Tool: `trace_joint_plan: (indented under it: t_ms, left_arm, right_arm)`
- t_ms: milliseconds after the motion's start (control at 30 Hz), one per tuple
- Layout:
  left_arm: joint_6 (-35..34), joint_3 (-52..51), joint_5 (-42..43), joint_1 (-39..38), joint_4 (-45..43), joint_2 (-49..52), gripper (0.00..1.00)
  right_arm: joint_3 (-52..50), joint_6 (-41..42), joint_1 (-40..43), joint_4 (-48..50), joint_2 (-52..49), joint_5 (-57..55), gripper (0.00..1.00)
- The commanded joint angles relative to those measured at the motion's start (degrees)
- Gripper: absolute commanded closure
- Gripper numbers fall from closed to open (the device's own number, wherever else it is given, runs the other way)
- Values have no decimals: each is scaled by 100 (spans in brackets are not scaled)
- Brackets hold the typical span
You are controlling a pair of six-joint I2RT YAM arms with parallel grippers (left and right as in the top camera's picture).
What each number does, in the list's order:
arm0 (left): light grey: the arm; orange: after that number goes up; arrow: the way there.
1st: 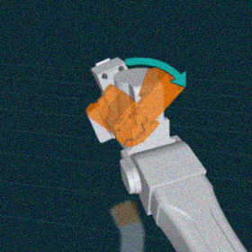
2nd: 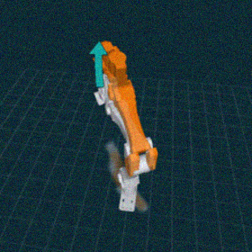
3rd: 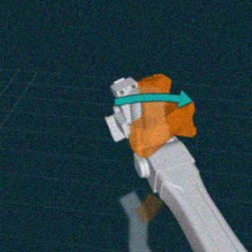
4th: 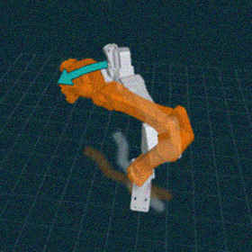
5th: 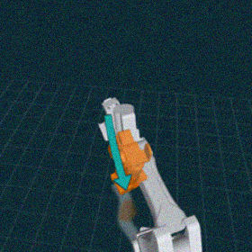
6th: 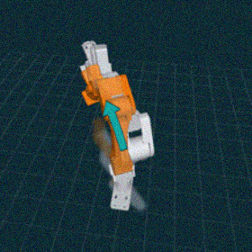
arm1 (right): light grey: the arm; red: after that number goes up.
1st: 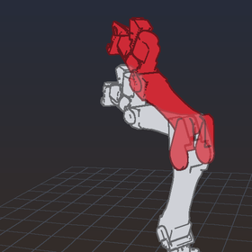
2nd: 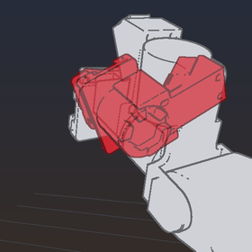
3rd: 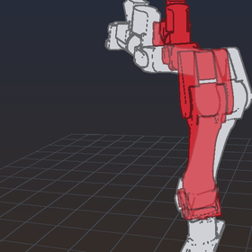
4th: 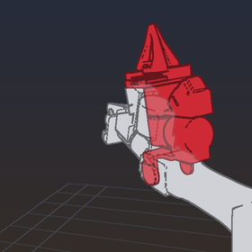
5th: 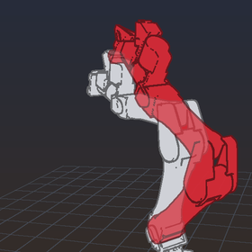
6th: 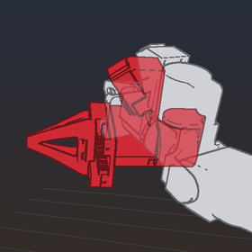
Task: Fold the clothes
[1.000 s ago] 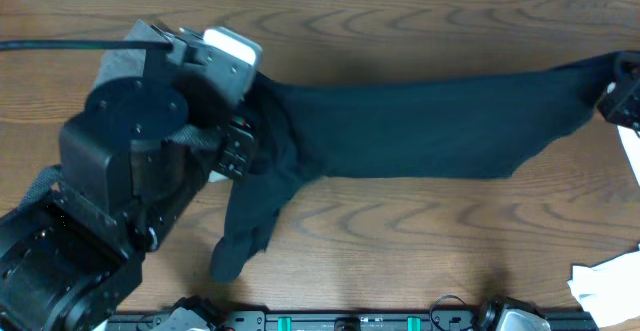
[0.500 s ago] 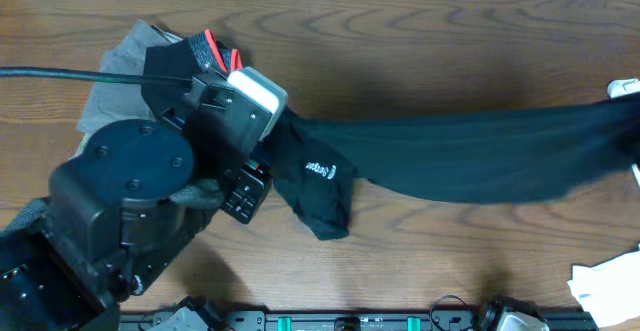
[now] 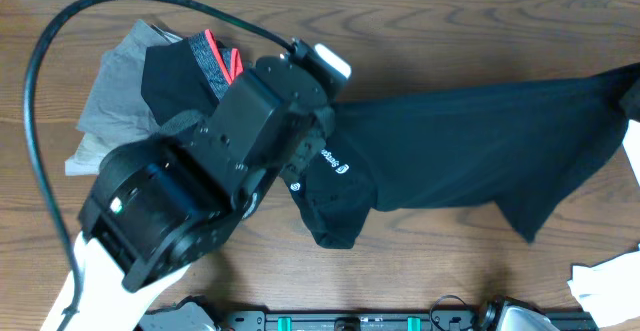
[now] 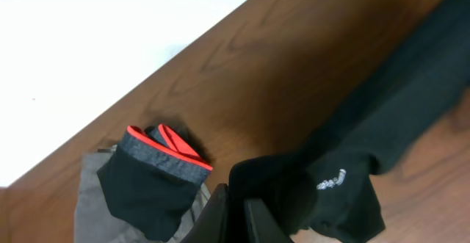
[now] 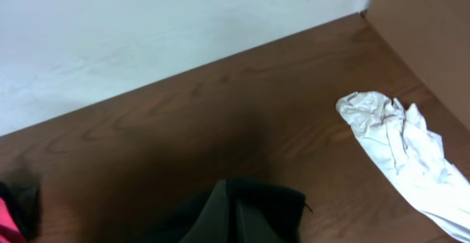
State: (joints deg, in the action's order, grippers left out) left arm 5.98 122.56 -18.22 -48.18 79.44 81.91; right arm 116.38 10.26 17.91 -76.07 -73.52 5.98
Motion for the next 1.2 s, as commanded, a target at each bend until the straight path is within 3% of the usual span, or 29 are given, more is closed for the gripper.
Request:
trace_joint_plan:
  t_ms: [0,300,567,767,900,1033,1167]
  left_arm:
    - [35,525,-39,-284,92,-444,94]
    - [-28,621,358,-531,492,-824,94]
    - [1082,621,-310,-79,-262,-214,94]
    - [1709,621,-297,938,-1799,855,94]
    - [2691,623,-136,1438,-3307,1556,94]
    - [3545,739,-162,1460,-4647,1725,94]
    - [3773,1200,-151,1362,-4927,1716,94]
  right_arm:
    - [94,-111,55,-15,463,44,98]
    - [94,-105,55,-400,1045,44,99]
    - [83,-39,55,-85,455,50,99]
    - [83,17,7,1027,-695,229,99]
    - [83,-2,13,2382,-1390,481,99]
    - [83,-116,127,3552,-1606,675,99]
    - [98,-144,315,3810,-1513,673,99]
